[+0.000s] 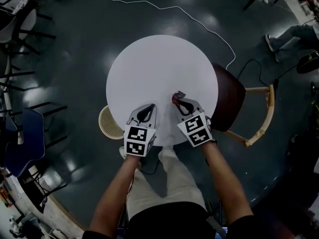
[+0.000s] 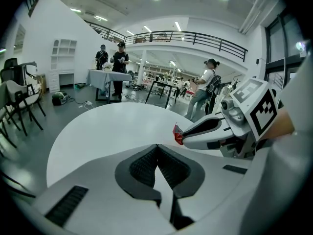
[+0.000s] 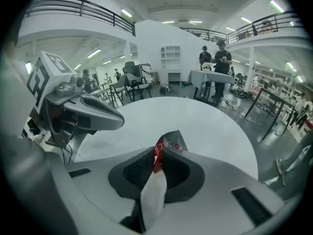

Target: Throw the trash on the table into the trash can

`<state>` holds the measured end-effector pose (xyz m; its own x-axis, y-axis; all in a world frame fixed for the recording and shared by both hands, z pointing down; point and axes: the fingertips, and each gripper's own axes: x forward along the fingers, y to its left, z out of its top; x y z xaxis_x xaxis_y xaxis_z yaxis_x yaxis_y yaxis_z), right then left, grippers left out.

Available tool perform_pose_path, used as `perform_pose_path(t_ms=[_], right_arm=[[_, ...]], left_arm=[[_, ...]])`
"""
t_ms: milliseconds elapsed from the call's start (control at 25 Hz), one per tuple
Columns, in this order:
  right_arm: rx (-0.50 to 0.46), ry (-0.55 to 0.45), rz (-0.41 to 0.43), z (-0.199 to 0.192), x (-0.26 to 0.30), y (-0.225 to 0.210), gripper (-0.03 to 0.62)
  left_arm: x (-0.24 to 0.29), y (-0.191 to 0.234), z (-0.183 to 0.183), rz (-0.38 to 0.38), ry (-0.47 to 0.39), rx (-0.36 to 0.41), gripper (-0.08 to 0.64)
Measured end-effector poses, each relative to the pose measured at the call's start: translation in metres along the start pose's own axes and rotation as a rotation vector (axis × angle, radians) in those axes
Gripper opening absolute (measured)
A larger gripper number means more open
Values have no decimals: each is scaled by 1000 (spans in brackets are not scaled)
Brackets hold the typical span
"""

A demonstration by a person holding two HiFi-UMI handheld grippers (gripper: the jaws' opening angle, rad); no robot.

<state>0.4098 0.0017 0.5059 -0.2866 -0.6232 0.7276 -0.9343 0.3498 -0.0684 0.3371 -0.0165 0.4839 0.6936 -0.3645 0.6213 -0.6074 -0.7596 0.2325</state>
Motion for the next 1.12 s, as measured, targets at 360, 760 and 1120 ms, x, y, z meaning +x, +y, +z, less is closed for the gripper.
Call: perform_pose_path(t_ms=[360,760,1120], right_arm=[[18,-22,11,17,-8,34,57],[2,-45,48,37,-2,93,55],[-24,-51,87,52,5,152,54]], left_arm=[[-35,18,-2,21,-21,-16,15],[-88,51,-15,65,-58,-41,15],[-136,81,-37,105,-68,-71,15]])
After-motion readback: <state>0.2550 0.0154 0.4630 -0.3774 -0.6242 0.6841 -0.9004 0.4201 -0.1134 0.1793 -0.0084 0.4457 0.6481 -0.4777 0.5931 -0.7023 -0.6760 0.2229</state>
